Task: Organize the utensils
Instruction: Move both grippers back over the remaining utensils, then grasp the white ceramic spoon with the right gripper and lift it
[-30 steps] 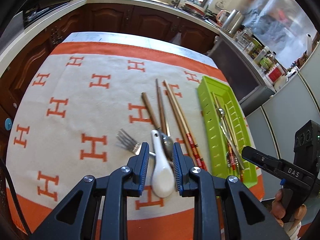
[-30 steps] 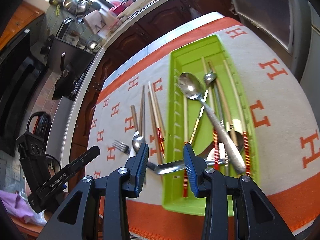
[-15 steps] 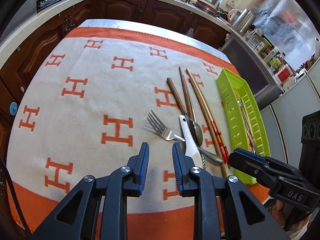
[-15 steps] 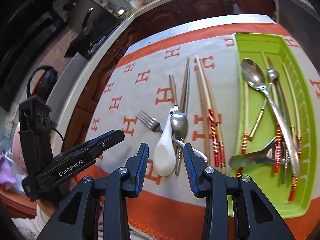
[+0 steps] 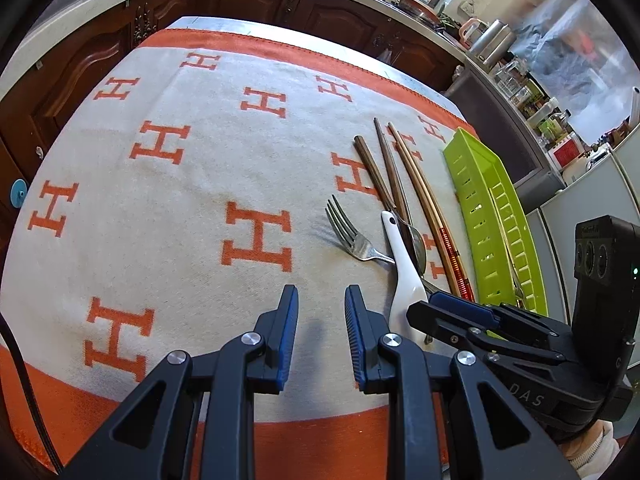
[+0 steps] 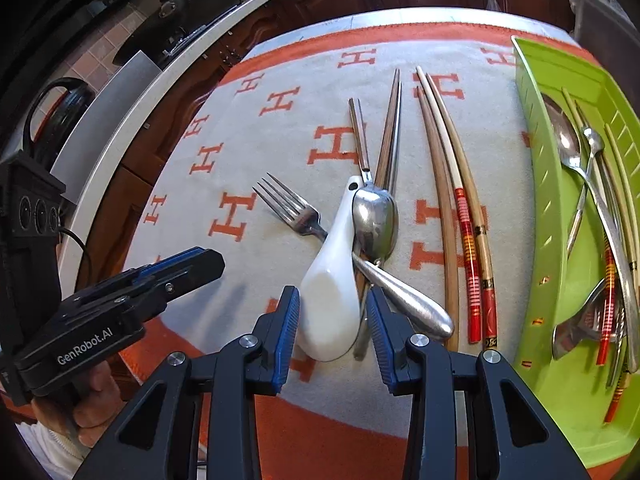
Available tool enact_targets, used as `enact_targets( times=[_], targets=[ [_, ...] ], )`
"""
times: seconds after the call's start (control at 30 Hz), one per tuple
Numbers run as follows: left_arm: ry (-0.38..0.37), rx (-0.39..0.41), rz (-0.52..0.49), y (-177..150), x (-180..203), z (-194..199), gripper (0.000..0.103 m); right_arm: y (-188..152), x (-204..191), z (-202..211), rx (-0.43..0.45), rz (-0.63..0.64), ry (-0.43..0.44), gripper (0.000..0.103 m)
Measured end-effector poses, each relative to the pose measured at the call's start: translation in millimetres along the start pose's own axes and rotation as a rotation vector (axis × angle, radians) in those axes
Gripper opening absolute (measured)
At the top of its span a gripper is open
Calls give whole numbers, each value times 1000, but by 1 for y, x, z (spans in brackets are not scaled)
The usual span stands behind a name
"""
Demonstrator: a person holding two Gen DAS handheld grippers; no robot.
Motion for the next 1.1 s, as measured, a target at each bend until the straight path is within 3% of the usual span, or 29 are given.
enact_targets(
  times=[0.27,0.43,0.57,0.73,0.93,1.1],
  targets=[
    [-26,-9,26,-3,-8,-3,21,-2,-10,-8,-4,81,-71,36],
    [-37,-7,36,-4,-12,-3,21,0,-15,-4,15,129,-143,30],
    [-46,-8,47,-5,-16,-4,21,3,-18,4,47,147,-171,19],
    [-57,-20,59,-8,-19,-6,21,4,-30,5,56,221,-202,16],
    [-58,-13,51,-9,-17,-3,21,4,-38,-1,39,243,-186,16],
    [-56,-13,49,-8,-18,-3,21,-4,-42,-16,-7,238,-147,10]
  ],
)
Point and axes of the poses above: each gripper's, at about its wrist camera, not at the fingertips, and z roughly against the way its jaws point, x to its right, y to its top, the point moved 9 cm from there along -z, roughly the way its jaws point, and after that the axes turned 7 degrees about y, right-handed, at the moved point
